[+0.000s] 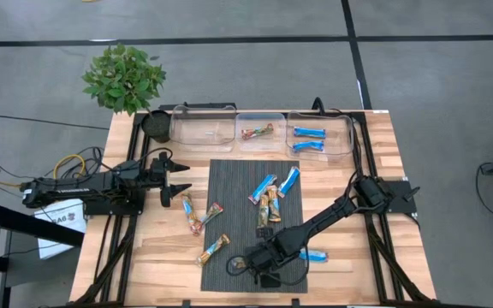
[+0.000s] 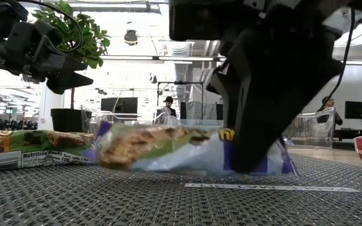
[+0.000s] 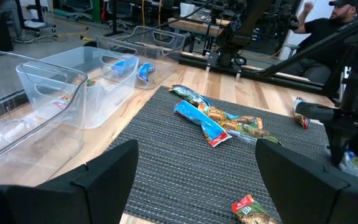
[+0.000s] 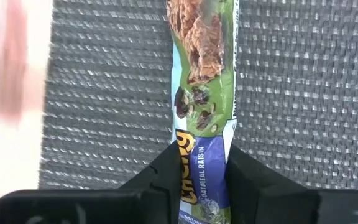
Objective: Pick and place Granola Bars by type
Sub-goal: Put the blue granola bar into the right transparent bin
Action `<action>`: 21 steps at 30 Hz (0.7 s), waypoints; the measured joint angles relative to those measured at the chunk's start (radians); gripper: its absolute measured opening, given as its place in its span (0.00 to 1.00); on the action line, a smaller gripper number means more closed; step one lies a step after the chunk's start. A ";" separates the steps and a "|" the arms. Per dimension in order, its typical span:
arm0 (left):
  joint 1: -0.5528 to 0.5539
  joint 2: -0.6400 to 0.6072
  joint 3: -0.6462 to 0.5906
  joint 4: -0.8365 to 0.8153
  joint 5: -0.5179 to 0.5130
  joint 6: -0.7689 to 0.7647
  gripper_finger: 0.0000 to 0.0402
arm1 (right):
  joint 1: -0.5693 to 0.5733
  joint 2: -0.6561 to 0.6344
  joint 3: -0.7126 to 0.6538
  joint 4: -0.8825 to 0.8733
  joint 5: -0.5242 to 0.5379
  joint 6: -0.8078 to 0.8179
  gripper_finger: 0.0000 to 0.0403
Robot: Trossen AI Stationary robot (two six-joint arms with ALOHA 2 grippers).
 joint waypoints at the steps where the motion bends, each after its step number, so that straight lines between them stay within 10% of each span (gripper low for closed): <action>1: 0.000 0.000 0.000 0.000 0.000 0.000 0.79 | -0.003 -0.001 0.005 0.000 0.000 0.000 0.20; 21: 0.000 0.000 0.000 0.000 0.000 0.000 0.79 | -0.195 -0.296 0.009 0.042 0.055 -0.250 0.20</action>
